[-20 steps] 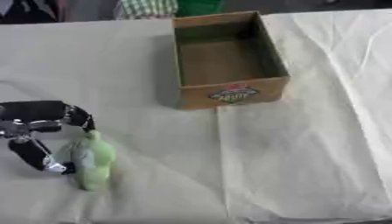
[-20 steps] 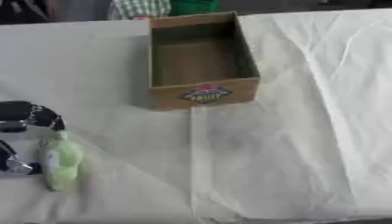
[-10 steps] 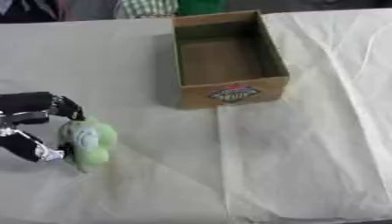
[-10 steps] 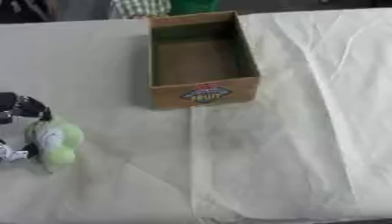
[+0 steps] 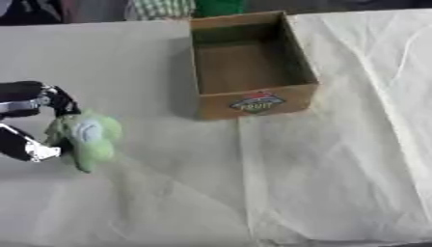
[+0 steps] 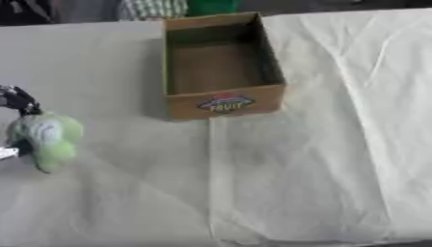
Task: Pick up objects on the table and place them in the box.
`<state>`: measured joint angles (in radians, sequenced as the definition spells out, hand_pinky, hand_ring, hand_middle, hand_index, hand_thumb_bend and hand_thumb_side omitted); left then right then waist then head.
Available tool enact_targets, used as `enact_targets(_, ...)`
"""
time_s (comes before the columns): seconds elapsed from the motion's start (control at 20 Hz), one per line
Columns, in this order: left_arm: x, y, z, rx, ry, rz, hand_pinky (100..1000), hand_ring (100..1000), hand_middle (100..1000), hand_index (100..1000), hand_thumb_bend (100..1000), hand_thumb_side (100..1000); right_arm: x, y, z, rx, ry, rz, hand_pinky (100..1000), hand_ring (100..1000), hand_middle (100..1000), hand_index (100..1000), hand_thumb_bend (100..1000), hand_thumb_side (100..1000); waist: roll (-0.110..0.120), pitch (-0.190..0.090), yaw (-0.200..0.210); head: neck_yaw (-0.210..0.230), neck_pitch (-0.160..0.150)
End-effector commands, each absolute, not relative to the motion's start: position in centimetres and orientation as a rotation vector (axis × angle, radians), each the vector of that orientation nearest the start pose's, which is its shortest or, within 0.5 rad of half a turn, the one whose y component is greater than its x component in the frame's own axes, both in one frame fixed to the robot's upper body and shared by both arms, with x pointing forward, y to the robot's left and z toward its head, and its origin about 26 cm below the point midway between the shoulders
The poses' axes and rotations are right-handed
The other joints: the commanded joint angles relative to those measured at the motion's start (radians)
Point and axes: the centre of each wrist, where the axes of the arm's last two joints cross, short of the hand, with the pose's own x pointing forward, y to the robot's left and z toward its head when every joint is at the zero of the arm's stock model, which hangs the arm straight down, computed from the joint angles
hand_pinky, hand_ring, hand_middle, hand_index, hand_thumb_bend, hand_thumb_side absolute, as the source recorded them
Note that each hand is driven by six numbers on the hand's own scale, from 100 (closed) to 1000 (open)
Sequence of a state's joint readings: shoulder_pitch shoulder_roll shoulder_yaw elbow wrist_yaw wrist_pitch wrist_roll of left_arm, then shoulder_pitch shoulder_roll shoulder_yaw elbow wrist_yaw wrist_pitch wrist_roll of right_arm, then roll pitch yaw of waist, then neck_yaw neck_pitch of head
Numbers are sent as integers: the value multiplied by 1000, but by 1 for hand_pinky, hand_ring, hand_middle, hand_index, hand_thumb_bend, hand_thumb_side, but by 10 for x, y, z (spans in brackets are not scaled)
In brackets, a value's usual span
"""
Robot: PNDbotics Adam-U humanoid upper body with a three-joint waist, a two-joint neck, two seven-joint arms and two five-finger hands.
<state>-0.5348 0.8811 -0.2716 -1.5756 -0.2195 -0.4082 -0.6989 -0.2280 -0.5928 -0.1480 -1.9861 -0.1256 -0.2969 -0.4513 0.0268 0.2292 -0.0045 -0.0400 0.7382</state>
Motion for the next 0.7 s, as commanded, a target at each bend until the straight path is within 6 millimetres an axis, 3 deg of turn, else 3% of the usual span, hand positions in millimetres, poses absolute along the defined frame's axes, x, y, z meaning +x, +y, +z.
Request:
enact_targets(0.05, 359, 346, 255, 361, -1476, -2202, 583, 510, 443, 585, 100, 341, 284, -340, 236, 701, 3538, 58, 841, 718, 743, 883, 100, 516, -2, -12, 1, -6, -4)
enact_targets(0.35, 358, 347, 281, 630, -1729, -2056, 542, 514, 452, 536, 100, 350, 283, -341, 237, 707, 3529, 68, 840, 718, 743, 882, 100, 516, -2, -11, 3, -13, -12)
enact_targets(0.7, 374, 324, 292, 902, -2031, -1828, 525, 509, 453, 523, 100, 327, 283, -341, 238, 707, 3521, 71, 839, 719, 743, 882, 100, 518, -5, -5, -1, -10, -29)
